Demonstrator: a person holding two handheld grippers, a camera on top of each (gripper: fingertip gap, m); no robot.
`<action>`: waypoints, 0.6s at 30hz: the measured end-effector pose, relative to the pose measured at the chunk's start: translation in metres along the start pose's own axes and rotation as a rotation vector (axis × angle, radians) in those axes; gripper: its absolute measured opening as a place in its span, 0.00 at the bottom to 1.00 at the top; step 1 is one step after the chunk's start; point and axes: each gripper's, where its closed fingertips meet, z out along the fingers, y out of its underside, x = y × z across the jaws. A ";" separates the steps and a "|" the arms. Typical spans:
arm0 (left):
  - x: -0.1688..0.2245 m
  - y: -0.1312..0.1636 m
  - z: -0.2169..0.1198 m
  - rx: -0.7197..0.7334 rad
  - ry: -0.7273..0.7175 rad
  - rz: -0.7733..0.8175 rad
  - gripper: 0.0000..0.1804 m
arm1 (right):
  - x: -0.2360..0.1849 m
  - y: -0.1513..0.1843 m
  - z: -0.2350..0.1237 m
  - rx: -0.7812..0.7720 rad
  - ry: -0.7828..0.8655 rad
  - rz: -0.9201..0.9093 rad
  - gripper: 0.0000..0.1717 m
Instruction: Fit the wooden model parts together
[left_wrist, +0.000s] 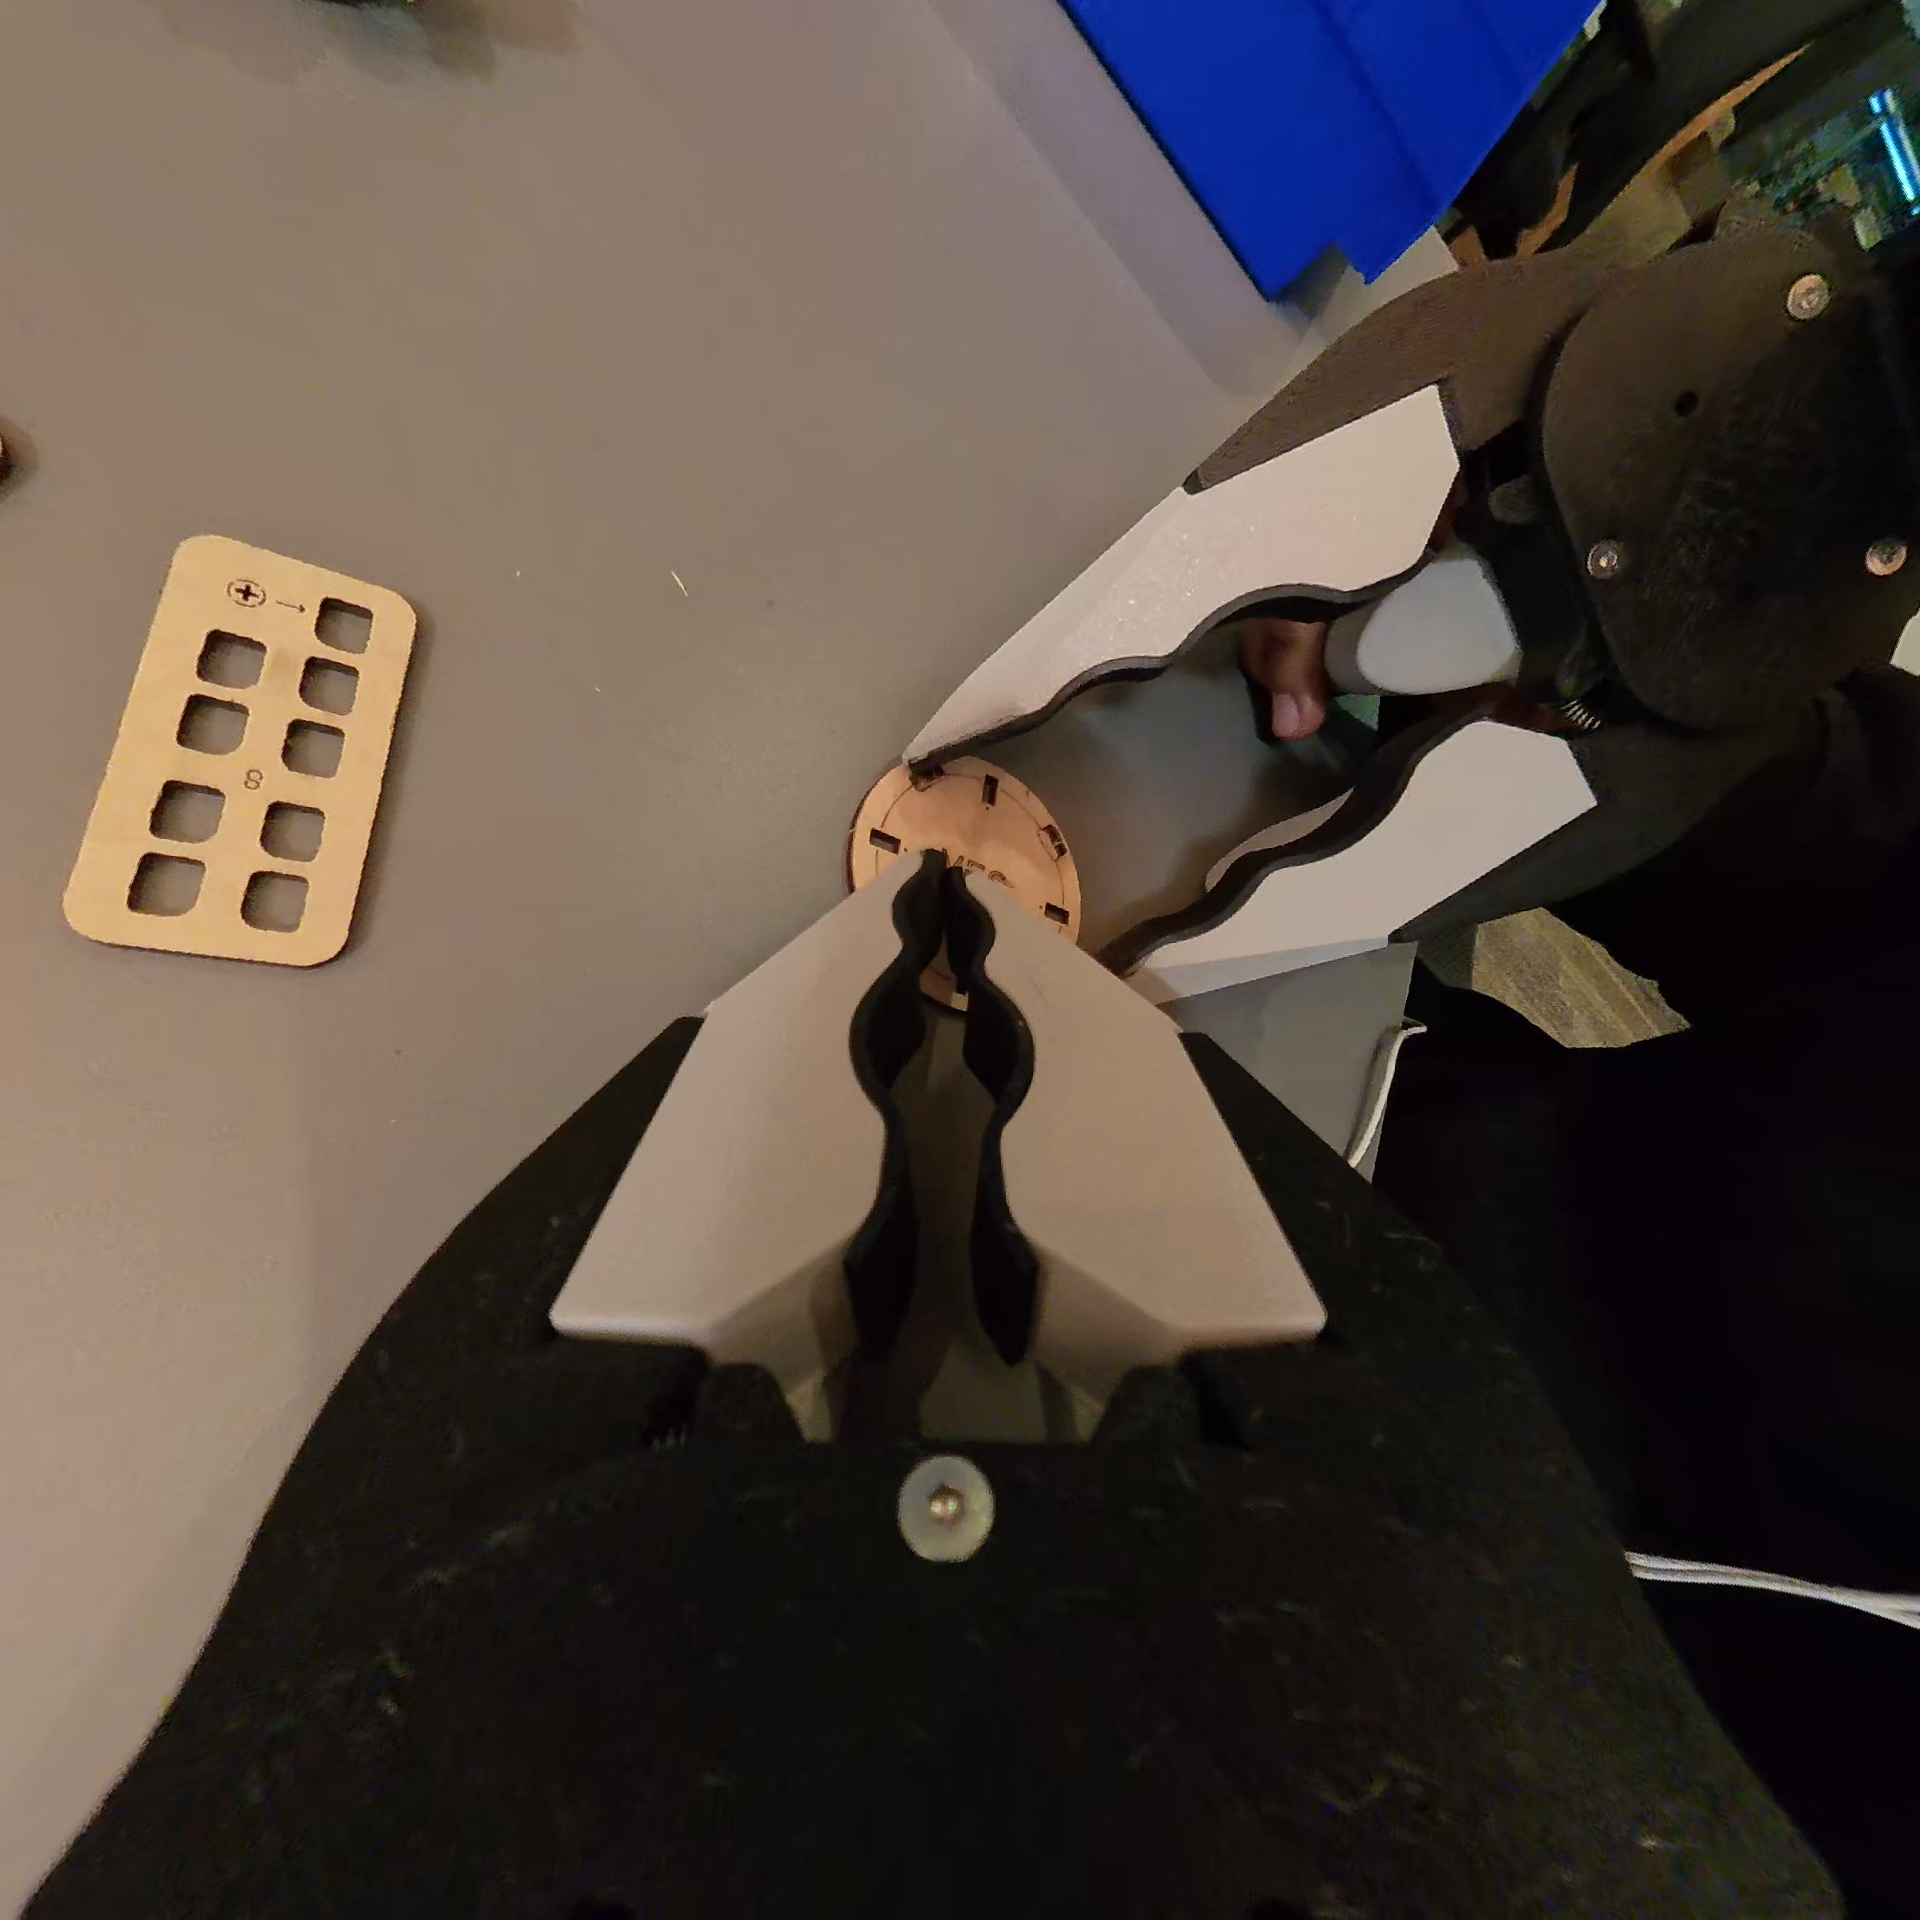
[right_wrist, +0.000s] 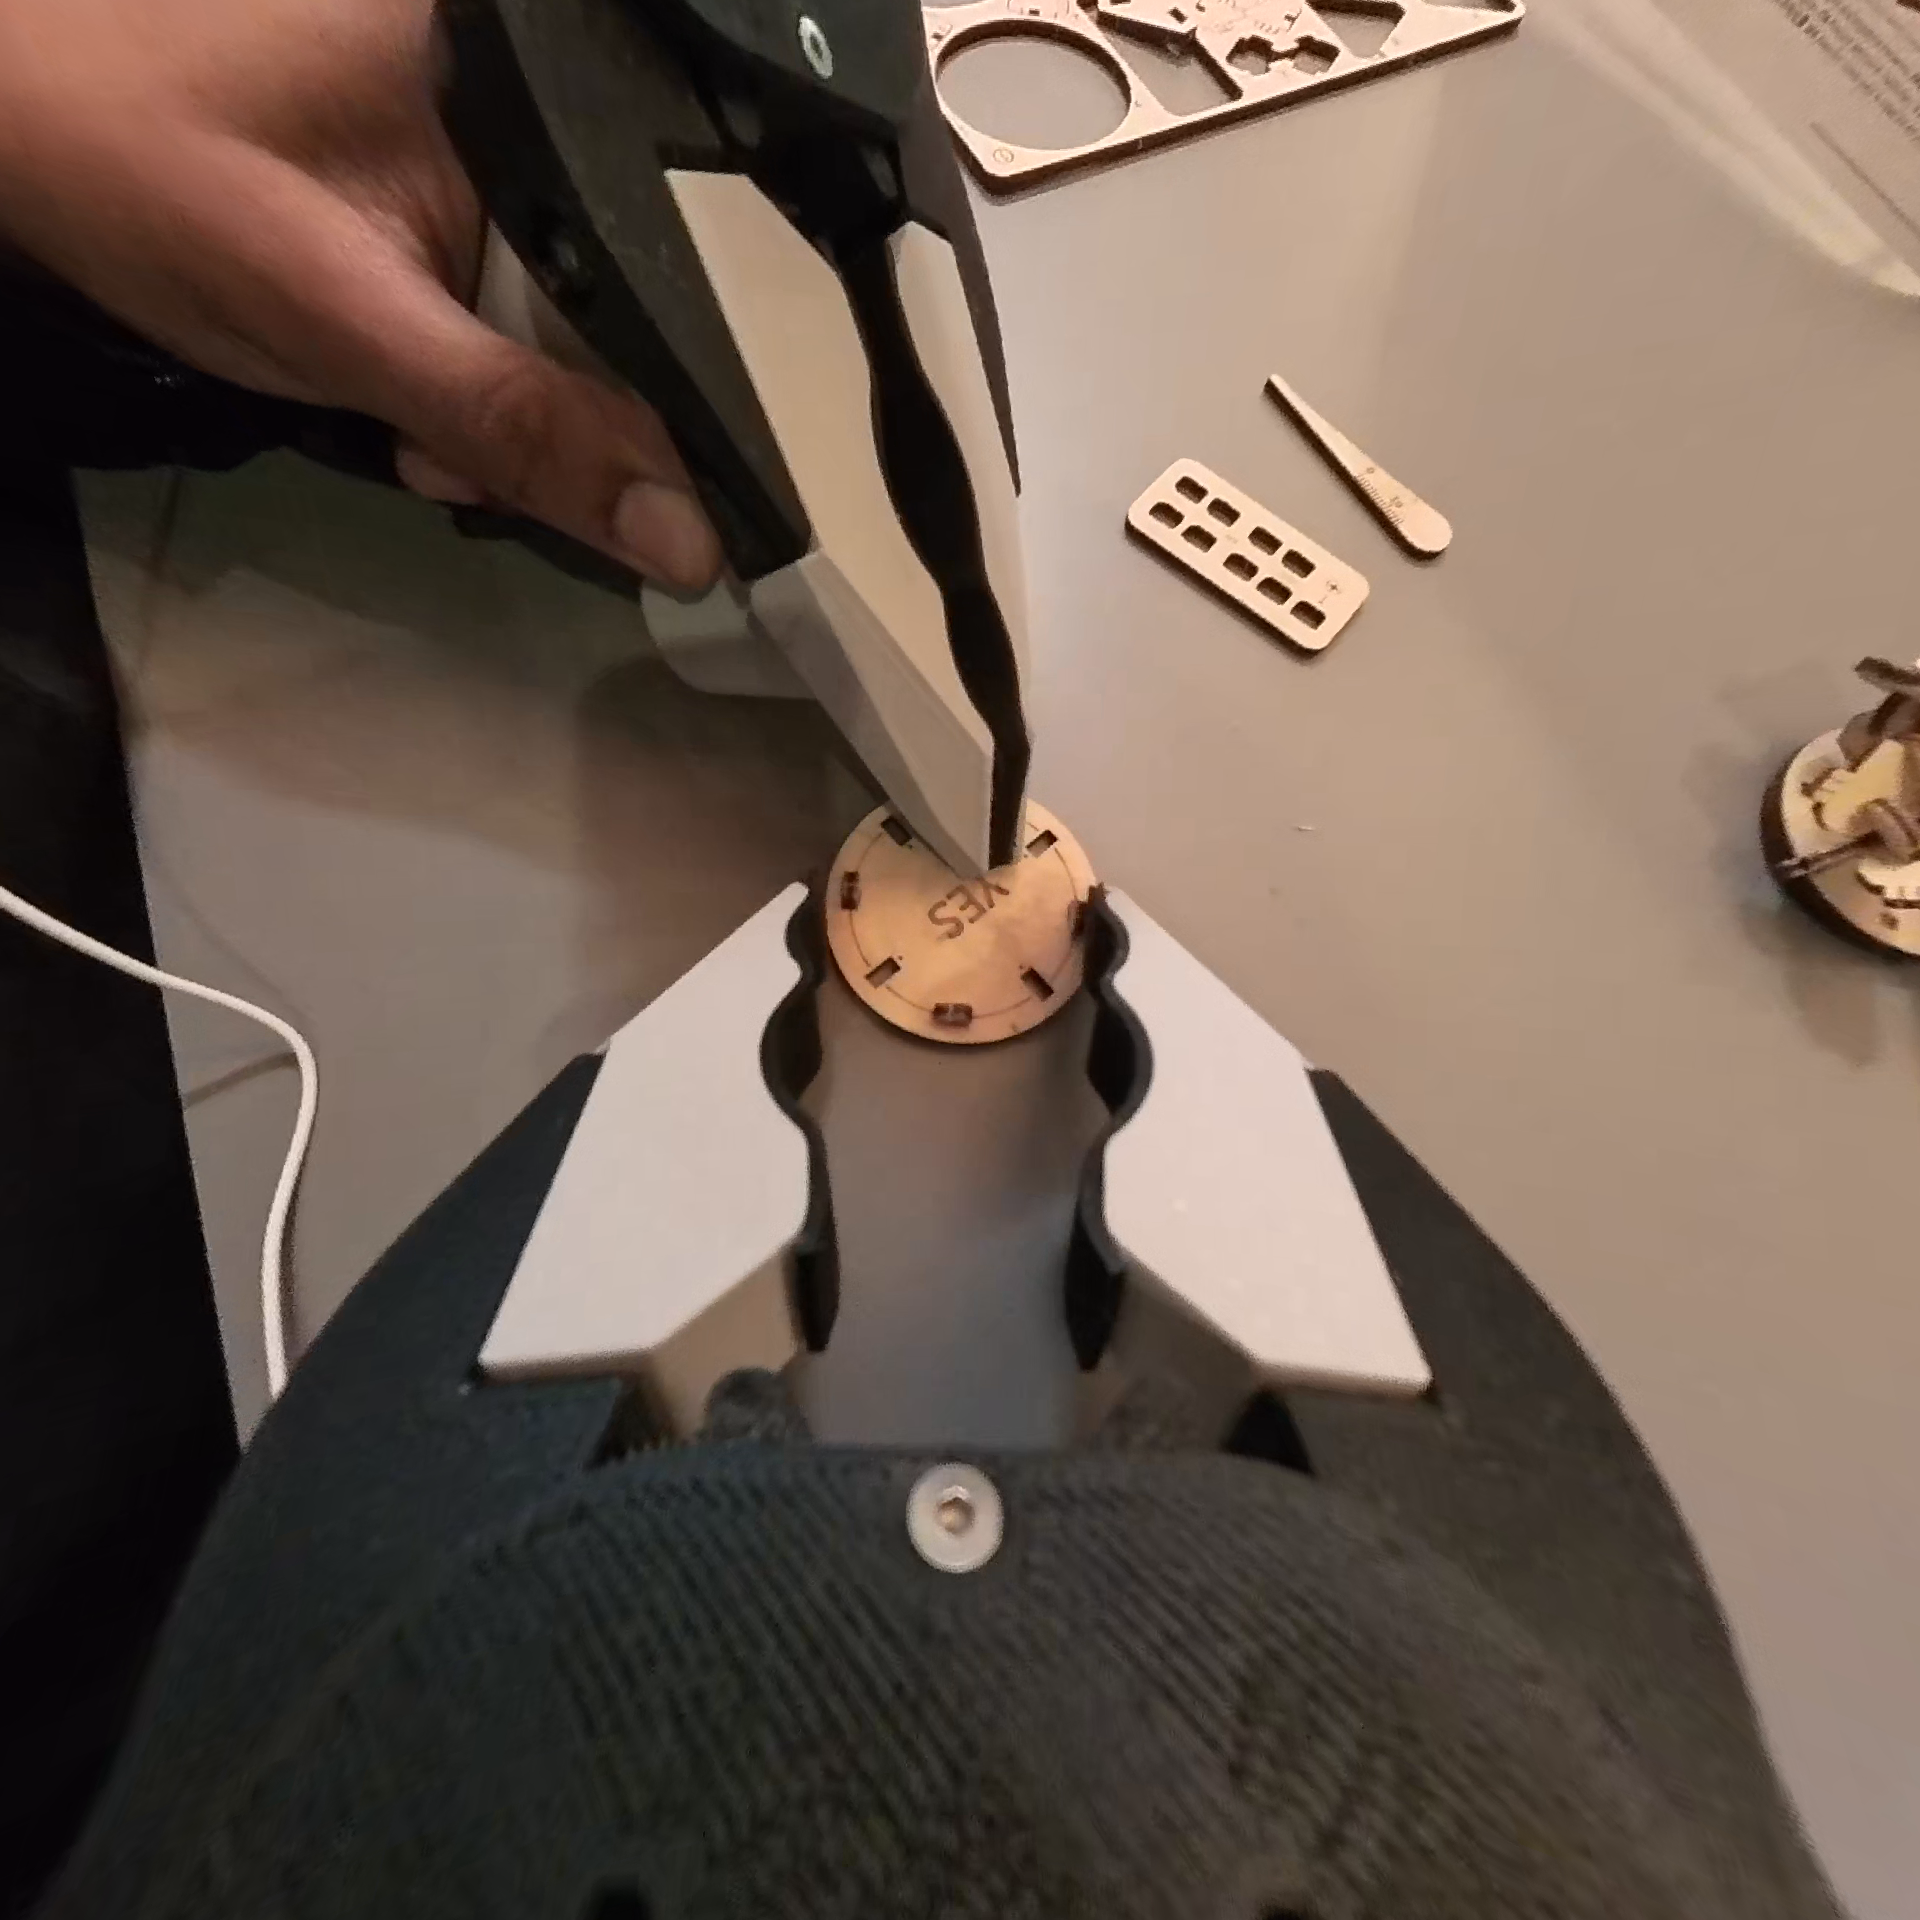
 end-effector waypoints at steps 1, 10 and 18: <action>0.000 0.000 0.000 0.000 0.000 0.000 0.00 | 0.000 0.000 0.000 0.000 0.000 0.002 0.28; 0.000 0.000 0.000 0.000 0.007 -0.007 0.00 | 0.000 0.000 0.000 0.001 -0.006 0.015 0.29; 0.000 0.000 0.000 0.000 0.011 -0.011 0.00 | -0.001 0.000 -0.001 0.003 -0.022 0.017 0.30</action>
